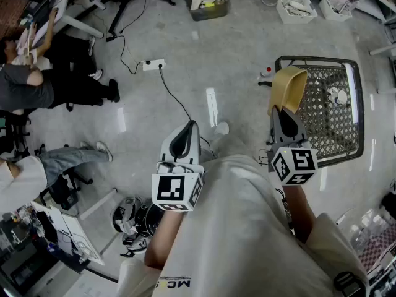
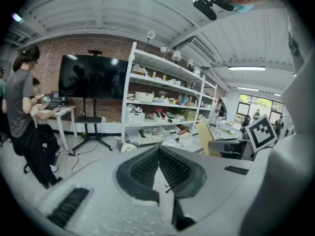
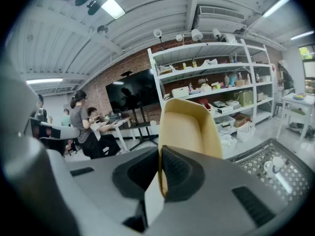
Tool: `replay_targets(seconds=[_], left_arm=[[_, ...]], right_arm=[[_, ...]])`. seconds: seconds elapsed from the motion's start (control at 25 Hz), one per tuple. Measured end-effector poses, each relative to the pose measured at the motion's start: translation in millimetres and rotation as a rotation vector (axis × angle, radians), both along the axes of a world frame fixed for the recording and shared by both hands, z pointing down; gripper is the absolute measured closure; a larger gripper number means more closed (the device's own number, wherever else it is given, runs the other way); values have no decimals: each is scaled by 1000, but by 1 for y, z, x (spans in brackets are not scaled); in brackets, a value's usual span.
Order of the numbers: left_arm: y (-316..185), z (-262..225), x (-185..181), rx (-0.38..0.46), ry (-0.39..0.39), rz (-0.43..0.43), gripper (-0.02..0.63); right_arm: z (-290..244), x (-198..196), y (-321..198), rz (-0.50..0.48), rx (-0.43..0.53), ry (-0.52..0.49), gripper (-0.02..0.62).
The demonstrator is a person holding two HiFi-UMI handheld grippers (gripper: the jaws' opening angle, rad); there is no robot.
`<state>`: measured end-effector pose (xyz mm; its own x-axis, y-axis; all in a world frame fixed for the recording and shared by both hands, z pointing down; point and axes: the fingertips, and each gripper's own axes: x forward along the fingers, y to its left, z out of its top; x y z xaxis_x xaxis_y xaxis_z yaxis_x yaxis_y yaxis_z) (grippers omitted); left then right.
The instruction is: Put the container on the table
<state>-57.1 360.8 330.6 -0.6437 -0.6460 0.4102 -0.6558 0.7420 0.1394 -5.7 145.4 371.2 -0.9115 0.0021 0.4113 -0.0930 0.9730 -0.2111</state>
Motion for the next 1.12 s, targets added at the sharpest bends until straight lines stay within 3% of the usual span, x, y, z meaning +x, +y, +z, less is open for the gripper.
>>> replay_targets(seconds=[0.24, 0.4, 0.72, 1.12], left_arm=[[-73, -16, -46, -13, -25, 234, 581], [-118, -8, -41, -17, -10, 380, 581], [-188, 15, -24, -32, 48, 797, 581], [-213, 10, -26, 1, 60, 992, 581]], right_arm=[[-16, -9, -25, 144, 23, -32, 566], [-8, 13, -47, 254, 35, -20, 566], [-15, 74, -58, 601, 89, 25, 566], [-17, 77, -54, 805, 59, 4, 566]])
